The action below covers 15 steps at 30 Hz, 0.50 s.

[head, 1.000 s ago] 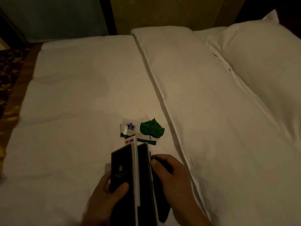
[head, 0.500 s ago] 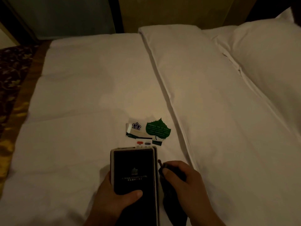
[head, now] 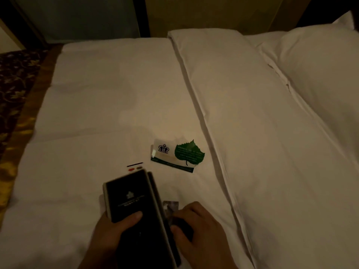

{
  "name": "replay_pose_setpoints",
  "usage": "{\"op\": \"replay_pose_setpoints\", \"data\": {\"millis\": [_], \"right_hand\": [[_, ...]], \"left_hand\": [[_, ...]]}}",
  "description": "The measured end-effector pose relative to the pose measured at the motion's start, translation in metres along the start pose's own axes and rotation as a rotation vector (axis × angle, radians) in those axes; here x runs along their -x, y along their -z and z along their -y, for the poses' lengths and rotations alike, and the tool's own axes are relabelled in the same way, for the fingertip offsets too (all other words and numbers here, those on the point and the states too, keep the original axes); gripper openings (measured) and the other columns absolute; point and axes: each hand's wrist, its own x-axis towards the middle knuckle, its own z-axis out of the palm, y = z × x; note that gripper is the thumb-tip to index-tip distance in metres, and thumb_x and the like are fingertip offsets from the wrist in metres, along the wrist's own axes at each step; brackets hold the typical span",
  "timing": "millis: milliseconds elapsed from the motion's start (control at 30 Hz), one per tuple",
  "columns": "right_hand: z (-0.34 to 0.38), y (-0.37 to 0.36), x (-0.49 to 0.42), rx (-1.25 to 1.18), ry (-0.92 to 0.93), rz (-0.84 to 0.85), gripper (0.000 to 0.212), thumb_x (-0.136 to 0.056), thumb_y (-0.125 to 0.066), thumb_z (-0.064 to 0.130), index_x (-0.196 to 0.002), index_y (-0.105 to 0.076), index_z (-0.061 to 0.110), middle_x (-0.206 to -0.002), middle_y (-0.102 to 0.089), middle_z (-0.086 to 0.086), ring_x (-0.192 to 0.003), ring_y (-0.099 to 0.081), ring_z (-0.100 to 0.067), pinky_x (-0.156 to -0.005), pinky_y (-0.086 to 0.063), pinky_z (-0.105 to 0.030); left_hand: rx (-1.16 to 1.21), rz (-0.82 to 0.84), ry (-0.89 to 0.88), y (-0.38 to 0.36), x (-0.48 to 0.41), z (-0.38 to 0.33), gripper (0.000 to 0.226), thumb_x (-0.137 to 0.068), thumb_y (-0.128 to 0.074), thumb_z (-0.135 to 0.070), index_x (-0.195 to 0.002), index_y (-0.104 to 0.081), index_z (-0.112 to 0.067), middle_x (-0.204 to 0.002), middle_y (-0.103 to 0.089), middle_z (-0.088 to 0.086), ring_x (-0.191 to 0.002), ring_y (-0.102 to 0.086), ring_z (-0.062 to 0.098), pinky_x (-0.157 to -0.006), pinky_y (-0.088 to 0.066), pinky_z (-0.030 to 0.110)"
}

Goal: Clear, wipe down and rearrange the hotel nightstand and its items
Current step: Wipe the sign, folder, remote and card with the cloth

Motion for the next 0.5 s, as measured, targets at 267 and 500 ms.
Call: {"op": "replay_pose_setpoints", "data": {"millis": [267,500], "right_hand": [[-0.035,-0.003,-0.015,0.069,-0.103,0.032,0.016,-0.084,-0.064,0.037,-0.099,-0.068,0.034,-0.094,-0.053,0.022,-0.084,-0.052,0.005,-0.072,-0.037,-0.002],[-0.045,0.003,-0.02,0.06,-0.149,0.064,0.017,-0.087,-0.063,0.037,-0.102,-0.067,0.031,-0.098,-0.055,0.018,-0.088,-0.054,0.002,-0.077,-0.041,-0.009]], "left_hand": [[-0.264,-0.112,-0.012,0.043,-0.046,-0.004,0.055,-0.073,-0.085,-0.015,-0.123,-0.063,-0.011,-0.11,-0.072,0.013,-0.092,-0.07,0.033,-0.092,-0.054,0.052],[-0.87,-0.253,-0.174,0.04,-0.061,-0.01,0.068,-0.081,-0.074,-0.025,-0.143,-0.047,-0.018,-0.13,-0.057,0.021,-0.117,-0.056,0.043,-0.101,-0.047,0.056]]}}
